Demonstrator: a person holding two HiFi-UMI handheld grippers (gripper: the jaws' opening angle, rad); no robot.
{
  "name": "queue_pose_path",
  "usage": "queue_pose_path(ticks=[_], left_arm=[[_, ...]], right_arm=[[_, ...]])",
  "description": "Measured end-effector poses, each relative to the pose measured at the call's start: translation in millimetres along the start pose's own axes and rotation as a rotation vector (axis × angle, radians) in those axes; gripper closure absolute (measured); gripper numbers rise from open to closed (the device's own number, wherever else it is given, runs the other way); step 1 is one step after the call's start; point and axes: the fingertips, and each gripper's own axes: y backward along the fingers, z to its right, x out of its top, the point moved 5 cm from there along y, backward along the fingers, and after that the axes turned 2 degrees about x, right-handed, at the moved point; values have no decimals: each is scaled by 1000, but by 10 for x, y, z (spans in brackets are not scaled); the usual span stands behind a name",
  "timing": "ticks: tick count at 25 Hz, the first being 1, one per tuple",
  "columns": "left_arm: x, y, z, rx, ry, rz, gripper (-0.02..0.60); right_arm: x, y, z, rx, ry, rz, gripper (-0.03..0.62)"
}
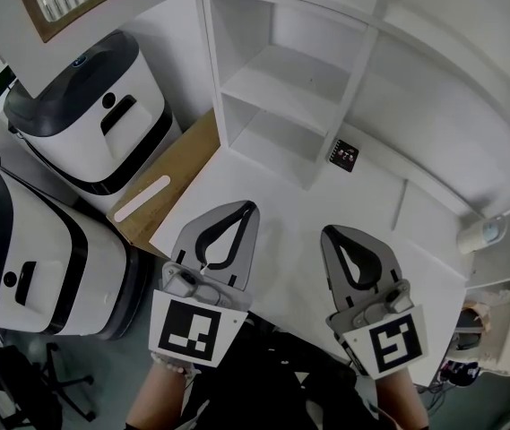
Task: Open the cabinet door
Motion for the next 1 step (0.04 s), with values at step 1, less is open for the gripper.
queue_pose_path(ticks=[1], left_arm=[[6, -3, 4, -2, -2, 2, 580]], right_arm=[[0, -1, -4, 1, 1, 1, 591]])
